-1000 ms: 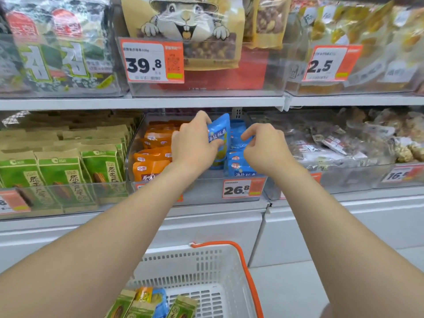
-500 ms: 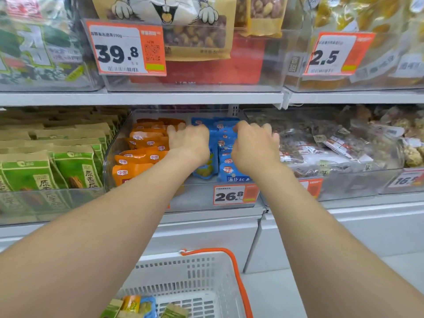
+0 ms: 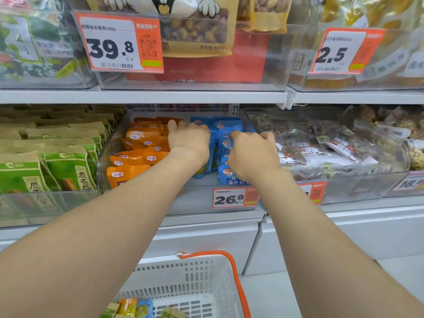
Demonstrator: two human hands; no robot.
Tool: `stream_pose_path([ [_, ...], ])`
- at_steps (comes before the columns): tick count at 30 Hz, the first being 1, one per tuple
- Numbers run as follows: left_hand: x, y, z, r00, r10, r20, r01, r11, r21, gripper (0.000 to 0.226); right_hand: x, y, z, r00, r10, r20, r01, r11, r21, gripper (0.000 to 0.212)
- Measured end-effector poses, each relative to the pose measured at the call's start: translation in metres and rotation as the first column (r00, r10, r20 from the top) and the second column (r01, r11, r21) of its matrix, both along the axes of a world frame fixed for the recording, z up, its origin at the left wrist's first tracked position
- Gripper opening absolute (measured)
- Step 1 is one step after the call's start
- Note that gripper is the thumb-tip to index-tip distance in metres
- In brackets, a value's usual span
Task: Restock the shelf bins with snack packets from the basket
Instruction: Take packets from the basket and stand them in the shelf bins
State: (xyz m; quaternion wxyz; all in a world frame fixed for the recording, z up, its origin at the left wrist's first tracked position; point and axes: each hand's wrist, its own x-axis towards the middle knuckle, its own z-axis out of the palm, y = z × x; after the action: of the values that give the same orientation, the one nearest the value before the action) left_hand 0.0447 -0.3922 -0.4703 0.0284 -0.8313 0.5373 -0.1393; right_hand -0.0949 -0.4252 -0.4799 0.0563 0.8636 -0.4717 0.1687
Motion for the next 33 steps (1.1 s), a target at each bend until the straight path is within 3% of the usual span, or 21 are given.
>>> stream_pose_path([
  [5,0.001,-0.011,-0.001,0.998,-0.047,-0.037,0.047,0.999,-0.005,0.051,0.000,0.000,0.001,1.000,-0.001,0.022,0.001,1.000,0.000,0.037],
  [12,0.010,-0.028,-0.009,0.963,-0.102,-0.250,0.091,0.994,-0.056,0.062,-0.001,-0.002,-0.001,0.998,0.037,0.053,-0.038,0.999,0.005,0.045],
  [15,0.011,-0.026,-0.013,0.967,-0.143,-0.213,0.128,0.988,-0.084,0.062,-0.001,0.001,0.000,0.997,0.028,0.074,-0.027,1.000,-0.013,0.045],
  [18,0.009,-0.018,-0.012,0.987,-0.144,-0.073,0.135,0.984,-0.114,0.052,-0.002,0.008,0.001,0.997,0.021,0.068,-0.020,1.000,-0.018,0.043],
  [22,0.010,0.001,-0.002,0.986,-0.168,-0.026,0.157,0.959,-0.237,0.056,-0.004,0.025,0.004,0.996,0.041,0.076,-0.039,0.999,-0.026,0.044],
  [25,0.015,0.029,-0.001,0.966,-0.258,0.009,0.234,0.861,-0.452,0.043,-0.003,0.046,0.011,0.991,0.083,0.107,-0.074,0.994,-0.085,0.037],
  [27,0.021,0.056,-0.007,0.933,-0.358,0.045,0.318,0.759,-0.568,0.029,0.000,0.066,0.013,0.985,0.123,0.117,-0.121,0.992,-0.026,0.025],
  [30,0.029,0.101,-0.021,0.854,-0.496,0.156,0.473,0.617,-0.629,0.012,0.006,0.100,0.003,0.969,0.246,0.010,-0.244,0.954,0.173,0.023],
  [33,0.036,0.144,-0.042,0.778,-0.591,0.211,0.586,0.564,-0.582,0.008,0.013,0.136,-0.022,0.925,0.366,-0.106,-0.294,0.863,0.410,0.021],
])
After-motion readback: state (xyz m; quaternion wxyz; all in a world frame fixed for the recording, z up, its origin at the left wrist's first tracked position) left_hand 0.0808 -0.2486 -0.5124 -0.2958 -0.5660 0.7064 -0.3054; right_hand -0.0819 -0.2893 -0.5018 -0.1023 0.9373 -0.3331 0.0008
